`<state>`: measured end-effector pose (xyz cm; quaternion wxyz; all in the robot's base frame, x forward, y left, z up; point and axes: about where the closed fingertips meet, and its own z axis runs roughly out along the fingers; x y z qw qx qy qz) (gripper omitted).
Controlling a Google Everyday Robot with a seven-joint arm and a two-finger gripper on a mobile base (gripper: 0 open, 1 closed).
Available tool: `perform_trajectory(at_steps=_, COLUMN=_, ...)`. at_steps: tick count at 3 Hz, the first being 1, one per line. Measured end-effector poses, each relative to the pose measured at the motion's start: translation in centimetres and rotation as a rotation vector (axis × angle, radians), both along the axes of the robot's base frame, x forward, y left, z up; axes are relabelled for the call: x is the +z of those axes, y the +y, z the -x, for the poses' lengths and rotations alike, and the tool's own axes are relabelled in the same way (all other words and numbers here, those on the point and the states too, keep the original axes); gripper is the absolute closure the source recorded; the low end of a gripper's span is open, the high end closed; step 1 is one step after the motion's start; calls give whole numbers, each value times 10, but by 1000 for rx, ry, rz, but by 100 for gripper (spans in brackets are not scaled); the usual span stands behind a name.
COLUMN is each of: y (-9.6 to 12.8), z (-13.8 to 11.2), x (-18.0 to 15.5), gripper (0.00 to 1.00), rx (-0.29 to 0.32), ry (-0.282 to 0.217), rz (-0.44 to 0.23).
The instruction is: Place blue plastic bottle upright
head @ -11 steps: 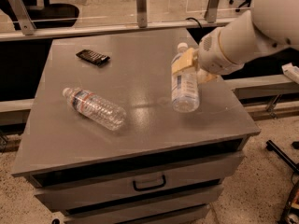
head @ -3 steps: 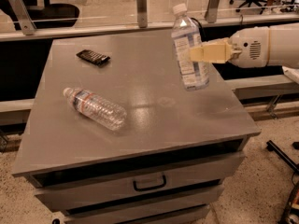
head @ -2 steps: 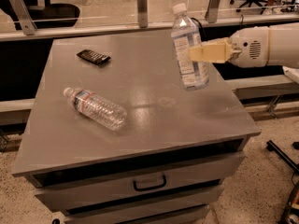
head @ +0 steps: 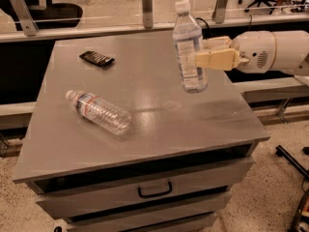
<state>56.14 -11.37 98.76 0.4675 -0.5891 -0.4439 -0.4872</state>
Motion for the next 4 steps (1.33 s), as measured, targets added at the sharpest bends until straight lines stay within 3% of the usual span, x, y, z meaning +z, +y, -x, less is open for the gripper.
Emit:
perform_trajectory(at_steps=1, y=0, z=12, x=-5, gripper=100, rx=59, ry=-76, rz=33)
perform_trajectory(at_steps=2, y=1, z=11, x=-5, gripper=100, rx=55, ry=-74, rz=32)
perform_trajectory(at_steps=4, y=-1, z=13, x=-14, gripper=100, rx=111, ry=-140, rz=-49)
